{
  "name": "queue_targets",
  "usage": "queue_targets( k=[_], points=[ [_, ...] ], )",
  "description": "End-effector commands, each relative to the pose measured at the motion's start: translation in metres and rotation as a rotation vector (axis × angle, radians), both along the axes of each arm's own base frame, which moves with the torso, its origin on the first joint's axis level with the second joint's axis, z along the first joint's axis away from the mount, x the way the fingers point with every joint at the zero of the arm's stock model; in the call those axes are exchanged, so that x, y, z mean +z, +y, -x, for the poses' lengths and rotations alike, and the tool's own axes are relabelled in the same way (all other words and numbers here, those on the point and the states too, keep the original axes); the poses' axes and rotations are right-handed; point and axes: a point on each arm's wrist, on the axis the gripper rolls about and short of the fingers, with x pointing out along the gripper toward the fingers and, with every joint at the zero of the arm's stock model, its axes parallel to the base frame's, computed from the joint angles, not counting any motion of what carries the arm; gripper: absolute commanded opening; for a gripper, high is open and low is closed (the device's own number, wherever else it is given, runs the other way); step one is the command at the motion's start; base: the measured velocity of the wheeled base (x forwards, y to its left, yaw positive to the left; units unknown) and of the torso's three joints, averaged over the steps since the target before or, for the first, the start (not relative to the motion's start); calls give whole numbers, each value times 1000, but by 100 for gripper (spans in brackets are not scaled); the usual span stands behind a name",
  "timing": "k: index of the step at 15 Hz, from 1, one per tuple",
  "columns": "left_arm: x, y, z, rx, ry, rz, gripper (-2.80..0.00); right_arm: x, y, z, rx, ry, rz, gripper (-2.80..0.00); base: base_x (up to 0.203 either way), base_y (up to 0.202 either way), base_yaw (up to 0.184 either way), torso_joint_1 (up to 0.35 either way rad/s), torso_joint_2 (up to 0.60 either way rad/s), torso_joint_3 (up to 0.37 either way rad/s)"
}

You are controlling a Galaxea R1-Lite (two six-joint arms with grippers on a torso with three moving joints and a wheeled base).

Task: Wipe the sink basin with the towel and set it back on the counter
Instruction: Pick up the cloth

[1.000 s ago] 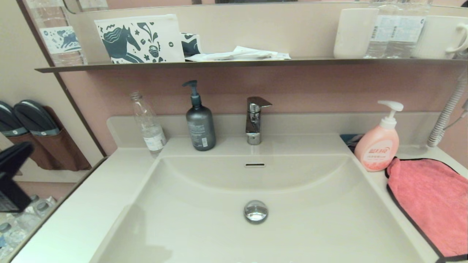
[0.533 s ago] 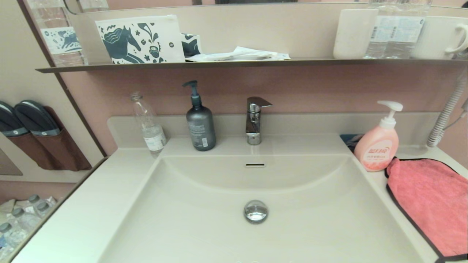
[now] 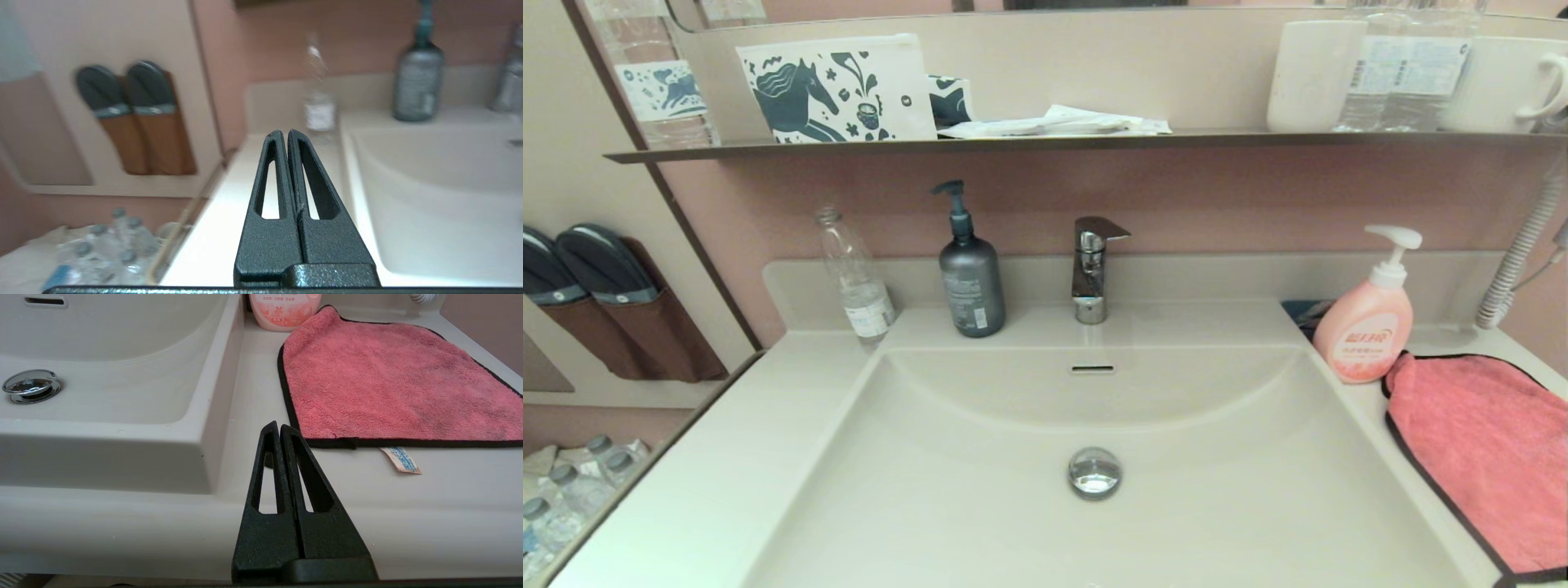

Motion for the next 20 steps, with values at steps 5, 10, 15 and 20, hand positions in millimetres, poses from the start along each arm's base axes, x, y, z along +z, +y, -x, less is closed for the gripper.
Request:
queue_targets(
  k=[5, 10, 15, 20],
  points=[
    [-45, -3, -9, -158, 199, 199, -280, 0, 0, 0, 0, 1, 1, -280, 0, 0, 0, 0, 0, 0],
    [-60, -4, -14, -198, 264, 180, -280, 0, 0, 0, 0, 1, 1, -280, 0, 0, 0, 0, 0, 0],
    [-64, -5, -15, -223, 280, 152, -280, 0, 0, 0, 0, 0, 1, -280, 0, 0, 0, 0, 0, 0],
    [-65, -4, -16, -221, 279, 162, -280, 0, 0, 0, 0, 0, 1, -280, 0, 0, 0, 0, 0, 0]
  ],
)
